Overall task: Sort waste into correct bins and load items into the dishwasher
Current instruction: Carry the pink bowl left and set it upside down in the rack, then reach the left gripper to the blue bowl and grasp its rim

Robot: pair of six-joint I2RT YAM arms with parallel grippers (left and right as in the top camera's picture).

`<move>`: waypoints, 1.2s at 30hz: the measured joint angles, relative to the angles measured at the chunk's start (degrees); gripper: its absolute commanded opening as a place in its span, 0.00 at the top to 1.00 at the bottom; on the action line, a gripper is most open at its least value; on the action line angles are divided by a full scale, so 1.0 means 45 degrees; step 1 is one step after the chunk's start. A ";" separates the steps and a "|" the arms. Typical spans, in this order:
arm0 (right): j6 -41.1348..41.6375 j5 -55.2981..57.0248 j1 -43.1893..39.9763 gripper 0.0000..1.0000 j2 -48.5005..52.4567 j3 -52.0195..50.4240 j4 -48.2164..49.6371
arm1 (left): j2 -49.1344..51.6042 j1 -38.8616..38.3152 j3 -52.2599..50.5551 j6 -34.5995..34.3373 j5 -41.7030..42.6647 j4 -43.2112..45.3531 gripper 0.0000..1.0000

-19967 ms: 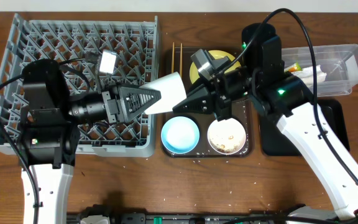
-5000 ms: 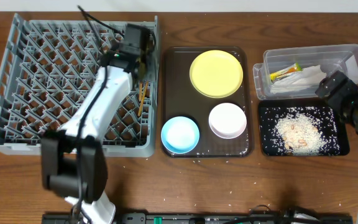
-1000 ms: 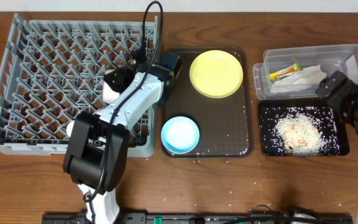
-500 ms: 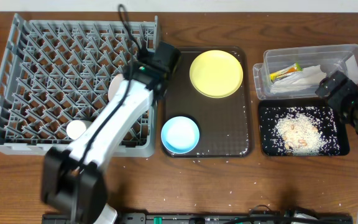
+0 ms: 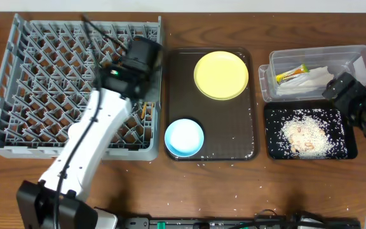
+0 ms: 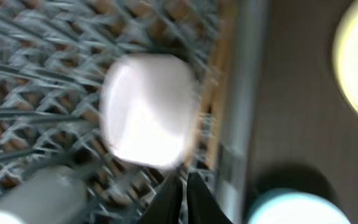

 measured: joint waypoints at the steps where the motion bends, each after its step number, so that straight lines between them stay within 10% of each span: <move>1: 0.0000 -0.0010 0.0005 0.01 0.0000 0.0000 0.0000 | 0.0029 0.0500 0.0000 -0.0005 -0.0005 0.0209 0.93; 11: 0.0000 -0.0005 0.0005 0.01 0.0000 0.0000 0.0005 | 0.1846 0.3269 -0.0024 0.1452 0.1477 0.1583 0.93; 36: 0.0000 -0.0005 0.0000 0.01 0.0000 0.0000 0.0000 | 0.0311 0.0933 -0.0126 0.2161 0.6071 -0.0321 0.92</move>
